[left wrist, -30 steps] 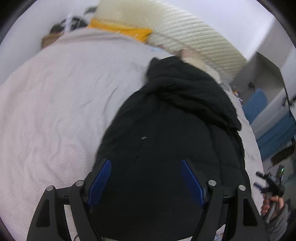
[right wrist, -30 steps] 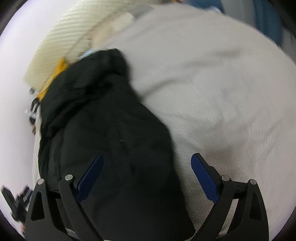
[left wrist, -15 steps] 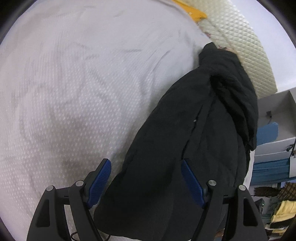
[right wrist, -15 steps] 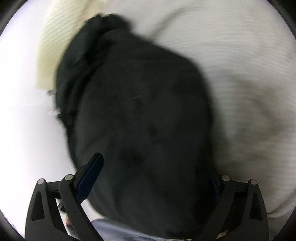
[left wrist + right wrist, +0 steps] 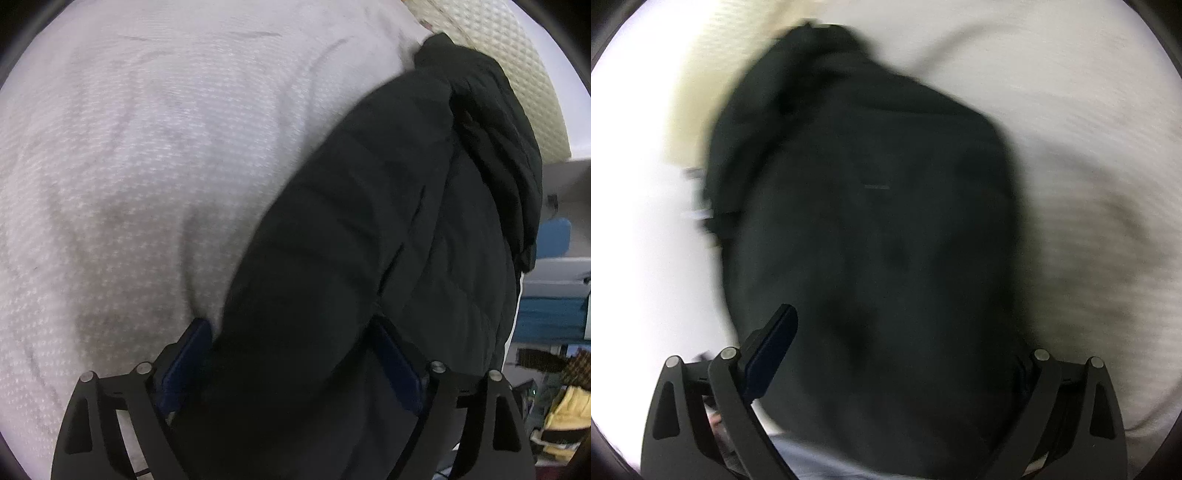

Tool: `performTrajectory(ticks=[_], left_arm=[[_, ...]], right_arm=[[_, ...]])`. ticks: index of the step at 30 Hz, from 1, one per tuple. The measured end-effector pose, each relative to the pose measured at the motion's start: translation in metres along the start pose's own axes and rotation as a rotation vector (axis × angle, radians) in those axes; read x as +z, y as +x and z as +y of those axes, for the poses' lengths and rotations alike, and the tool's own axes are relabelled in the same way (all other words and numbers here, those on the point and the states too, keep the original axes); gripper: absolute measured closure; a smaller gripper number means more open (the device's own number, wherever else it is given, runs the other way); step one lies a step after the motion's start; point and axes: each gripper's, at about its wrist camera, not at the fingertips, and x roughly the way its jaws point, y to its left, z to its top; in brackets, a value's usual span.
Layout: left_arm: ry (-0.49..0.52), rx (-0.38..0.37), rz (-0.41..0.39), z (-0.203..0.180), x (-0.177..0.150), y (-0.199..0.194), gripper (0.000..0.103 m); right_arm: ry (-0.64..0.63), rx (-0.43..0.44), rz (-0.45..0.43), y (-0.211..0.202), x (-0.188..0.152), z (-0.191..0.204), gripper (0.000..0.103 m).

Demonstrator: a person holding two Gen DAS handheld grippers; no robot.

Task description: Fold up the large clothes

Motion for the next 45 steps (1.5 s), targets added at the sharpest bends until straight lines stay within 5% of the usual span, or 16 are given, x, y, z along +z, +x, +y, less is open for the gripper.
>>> performTrajectory(ticks=[5, 12, 14, 16, 18, 22, 26, 30, 34, 39, 45], left_arm=[[0.104, 0.020, 0.013, -0.028, -0.009, 0.004, 0.014], [0.272, -0.086, 0.008, -0.075, -0.026, -0.002, 0.029], [0.312, -0.083, -0.001, -0.085, -0.031, -0.004, 0.039], [0.319, -0.085, -0.009, -0.093, -0.035, -0.005, 0.051], [0.316, -0.104, -0.017, -0.092, -0.037, -0.008, 0.063], [0.358, -0.093, -0.062, -0.098, -0.044, -0.015, 0.085], [0.381, -0.110, -0.135, -0.085, -0.055, -0.033, 0.094], [0.383, -0.225, -0.198, -0.083, -0.063, -0.064, 0.097], [0.358, -0.361, -0.254, -0.067, -0.072, -0.113, 0.098], [0.378, -0.431, -0.314, -0.050, -0.090, -0.178, 0.099], [0.433, -0.486, -0.388, -0.044, -0.111, -0.262, 0.099]], right_arm=[[0.031, -0.011, 0.001, 0.002, -0.001, -0.006, 0.006], [-0.027, 0.200, 0.036, -0.002, -0.008, 0.013, 0.008], [-0.060, 0.219, 0.009, -0.012, -0.011, 0.023, 0.021], [-0.058, 0.192, -0.050, -0.022, -0.010, 0.023, 0.059], [-0.036, 0.213, -0.075, -0.030, -0.010, 0.015, 0.075], [-0.075, 0.232, -0.118, -0.043, -0.012, 0.017, 0.088], [-0.136, 0.243, -0.165, -0.056, -0.014, 0.023, 0.092], [-0.157, 0.281, -0.231, -0.074, -0.022, 0.026, 0.094], [-0.131, 0.360, -0.292, -0.098, -0.026, 0.024, 0.096], [-0.124, 0.506, -0.342, -0.139, -0.035, 0.020, 0.097], [-0.228, 0.575, -0.392, -0.197, -0.057, 0.034, 0.097]])
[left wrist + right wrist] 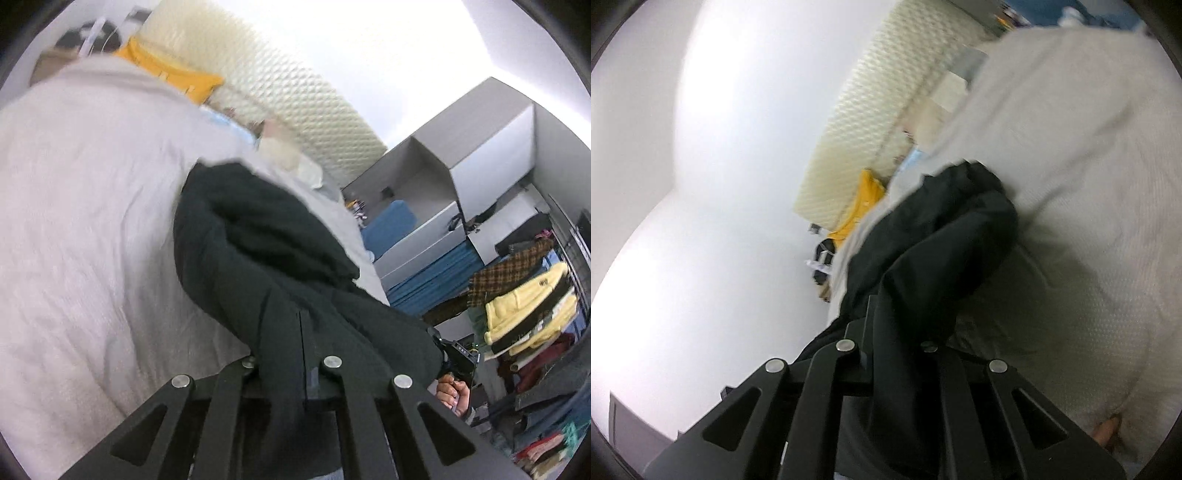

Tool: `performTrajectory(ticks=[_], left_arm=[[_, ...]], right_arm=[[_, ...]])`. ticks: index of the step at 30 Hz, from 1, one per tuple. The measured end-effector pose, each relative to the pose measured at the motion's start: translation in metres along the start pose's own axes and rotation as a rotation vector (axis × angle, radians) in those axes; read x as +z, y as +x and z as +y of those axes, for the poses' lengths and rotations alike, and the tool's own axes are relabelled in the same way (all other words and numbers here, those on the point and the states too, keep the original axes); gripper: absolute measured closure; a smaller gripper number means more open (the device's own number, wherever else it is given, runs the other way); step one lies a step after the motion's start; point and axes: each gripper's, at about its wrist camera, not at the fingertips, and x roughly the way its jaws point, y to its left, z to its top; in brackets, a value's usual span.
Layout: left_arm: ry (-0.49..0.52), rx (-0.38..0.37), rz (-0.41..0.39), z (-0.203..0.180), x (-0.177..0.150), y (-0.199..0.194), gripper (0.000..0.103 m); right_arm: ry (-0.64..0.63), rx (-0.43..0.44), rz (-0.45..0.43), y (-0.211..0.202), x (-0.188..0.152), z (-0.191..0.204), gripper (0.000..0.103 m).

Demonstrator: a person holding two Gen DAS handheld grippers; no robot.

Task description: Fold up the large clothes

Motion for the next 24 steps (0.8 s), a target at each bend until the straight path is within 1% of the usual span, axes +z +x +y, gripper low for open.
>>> performTrajectory(ticks=[4, 8, 10, 14, 18, 21, 24], left_arm=[[0.042, -0.018, -0.019, -0.028, 0.000, -0.036, 0.099], [0.080, -0.015, -0.017, -0.052, -0.006, -0.066, 0.099], [0.096, -0.005, -0.006, -0.062, -0.014, -0.070, 0.099], [0.083, 0.007, 0.027, -0.070, -0.027, -0.072, 0.099], [0.061, -0.004, 0.028, -0.074, -0.035, -0.083, 0.099], [0.052, -0.014, 0.018, -0.079, -0.035, -0.095, 0.098], [0.055, 0.001, 0.034, -0.084, -0.027, -0.089, 0.098]], right_arm=[[-0.041, 0.053, -0.011, -0.032, -0.004, 0.022, 0.097], [-0.092, 0.072, -0.017, -0.059, -0.014, 0.042, 0.098], [-0.110, 0.079, -0.026, -0.067, -0.019, 0.047, 0.097], [-0.097, 0.095, -0.025, -0.080, -0.027, 0.045, 0.097], [-0.091, 0.112, -0.028, -0.096, -0.038, 0.051, 0.097], [-0.089, 0.109, -0.042, -0.107, -0.043, 0.054, 0.097], [-0.058, 0.096, -0.040, -0.106, -0.036, 0.050, 0.097]])
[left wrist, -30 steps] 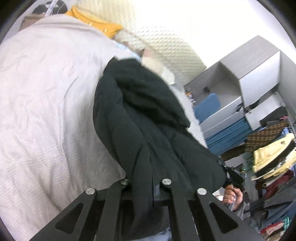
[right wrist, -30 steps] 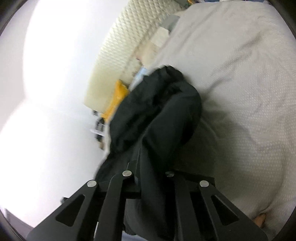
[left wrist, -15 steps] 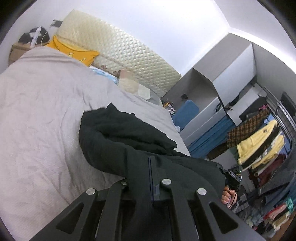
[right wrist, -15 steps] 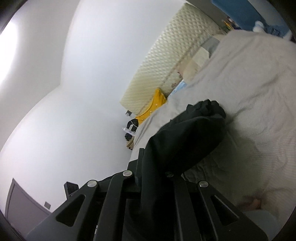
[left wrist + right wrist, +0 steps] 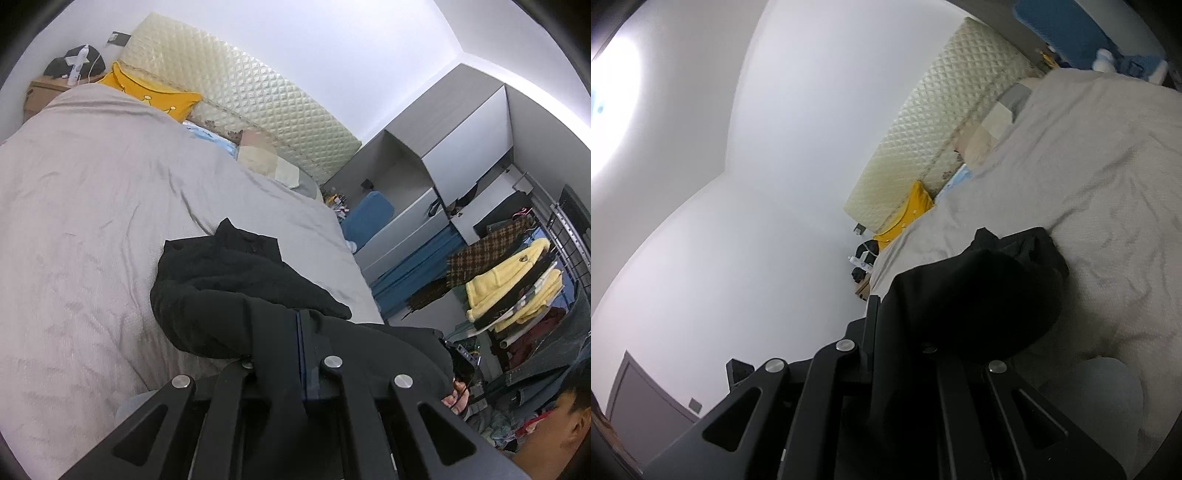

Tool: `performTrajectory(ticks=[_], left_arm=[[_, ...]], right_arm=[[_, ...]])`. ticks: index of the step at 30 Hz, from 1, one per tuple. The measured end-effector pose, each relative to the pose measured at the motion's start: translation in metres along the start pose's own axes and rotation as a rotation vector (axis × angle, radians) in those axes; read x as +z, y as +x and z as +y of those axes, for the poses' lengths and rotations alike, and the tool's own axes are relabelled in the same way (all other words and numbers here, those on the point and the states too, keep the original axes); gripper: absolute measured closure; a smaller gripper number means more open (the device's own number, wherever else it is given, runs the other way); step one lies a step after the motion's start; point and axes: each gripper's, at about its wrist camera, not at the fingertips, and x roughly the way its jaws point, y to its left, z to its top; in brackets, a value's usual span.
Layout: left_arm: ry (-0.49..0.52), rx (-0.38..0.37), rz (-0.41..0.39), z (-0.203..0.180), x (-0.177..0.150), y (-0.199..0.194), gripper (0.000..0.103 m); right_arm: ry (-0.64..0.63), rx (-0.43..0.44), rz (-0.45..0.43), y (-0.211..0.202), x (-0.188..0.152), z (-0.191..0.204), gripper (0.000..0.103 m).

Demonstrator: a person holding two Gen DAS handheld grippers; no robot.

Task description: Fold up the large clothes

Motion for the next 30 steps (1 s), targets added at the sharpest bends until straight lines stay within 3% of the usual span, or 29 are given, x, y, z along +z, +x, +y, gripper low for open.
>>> performTrajectory(ticks=[3, 11, 18, 24, 30], left_arm=[[0.026, 0.020, 0.028, -0.003, 0.017, 0.017, 0.098], [-0.028, 0.072, 0.069, 0.008, 0.095, 0.089, 0.098], [-0.087, 0.202, 0.116, 0.037, 0.149, 0.177, 0.097], [-0.185, 0.304, 0.168, 0.089, 0.174, 0.254, 0.096], [-0.249, 0.394, 0.244, 0.135, 0.179, 0.327, 0.096]], right_arm=[[0.003, -0.034, 0.001, 0.012, 0.018, -0.004, 0.097], [0.056, -0.144, 0.016, 0.065, 0.071, -0.034, 0.097], [0.220, -0.247, 0.061, 0.137, 0.117, -0.092, 0.097], [0.352, -0.349, 0.127, 0.206, 0.139, -0.156, 0.097], [0.430, -0.435, 0.203, 0.258, 0.143, -0.216, 0.096]])
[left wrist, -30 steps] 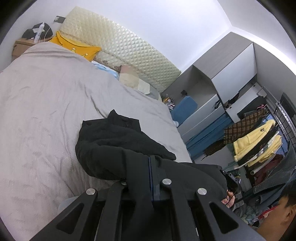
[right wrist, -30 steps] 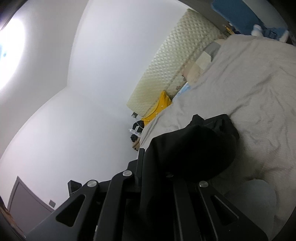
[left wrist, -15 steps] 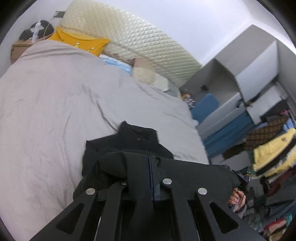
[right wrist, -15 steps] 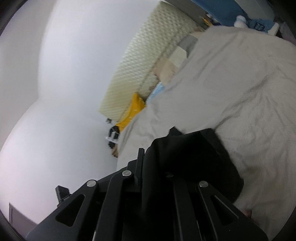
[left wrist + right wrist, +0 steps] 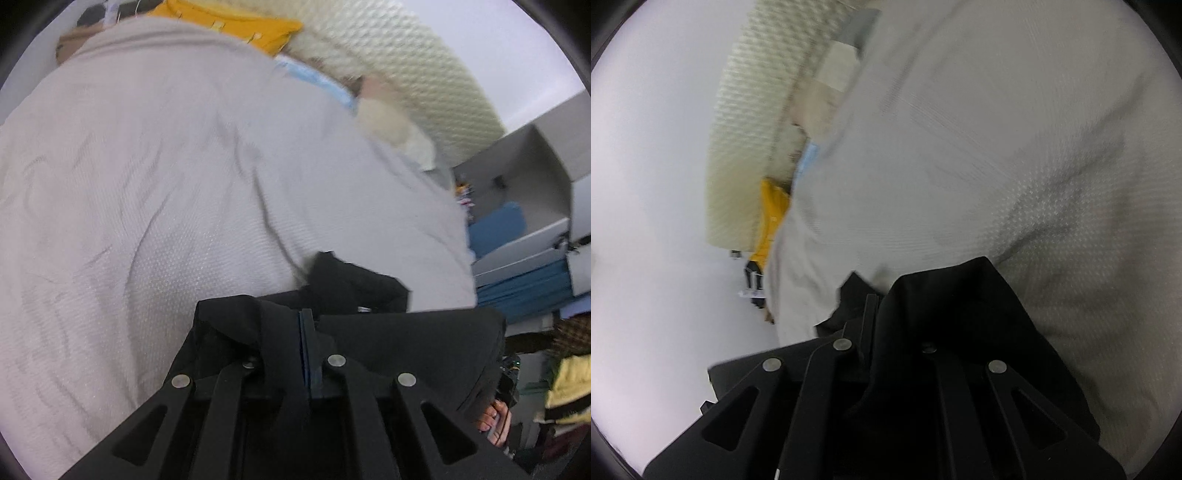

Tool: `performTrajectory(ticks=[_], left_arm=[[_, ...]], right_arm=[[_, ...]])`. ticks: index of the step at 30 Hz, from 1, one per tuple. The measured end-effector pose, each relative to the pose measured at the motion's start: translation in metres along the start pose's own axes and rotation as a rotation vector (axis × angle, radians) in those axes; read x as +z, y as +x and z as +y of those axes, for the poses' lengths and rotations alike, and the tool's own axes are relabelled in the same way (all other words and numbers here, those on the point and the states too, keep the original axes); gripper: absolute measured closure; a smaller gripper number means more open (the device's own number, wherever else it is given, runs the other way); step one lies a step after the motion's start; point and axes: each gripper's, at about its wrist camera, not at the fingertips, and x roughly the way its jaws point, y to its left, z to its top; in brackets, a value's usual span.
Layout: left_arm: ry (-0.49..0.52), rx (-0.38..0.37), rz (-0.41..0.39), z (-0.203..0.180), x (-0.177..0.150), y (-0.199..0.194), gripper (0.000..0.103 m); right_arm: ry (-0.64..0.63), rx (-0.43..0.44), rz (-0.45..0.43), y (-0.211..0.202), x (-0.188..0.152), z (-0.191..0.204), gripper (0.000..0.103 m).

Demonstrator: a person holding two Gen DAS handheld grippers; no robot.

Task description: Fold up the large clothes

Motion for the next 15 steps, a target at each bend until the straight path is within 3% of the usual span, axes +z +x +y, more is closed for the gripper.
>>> performTrajectory(ticks=[8, 15], left_arm=[[-0.049, 0.029, 0.056, 0.009, 0.017, 0.069, 0.095], [-0.058, 0.031, 0.070, 0.009, 0.011, 0.061, 0.095]], right_arm=[[0.059, -0.010, 0.062, 0.047, 0.022, -0.028, 0.096], [0.092, 0.025, 0.074, 0.038, 0.013, -0.030, 0.091]])
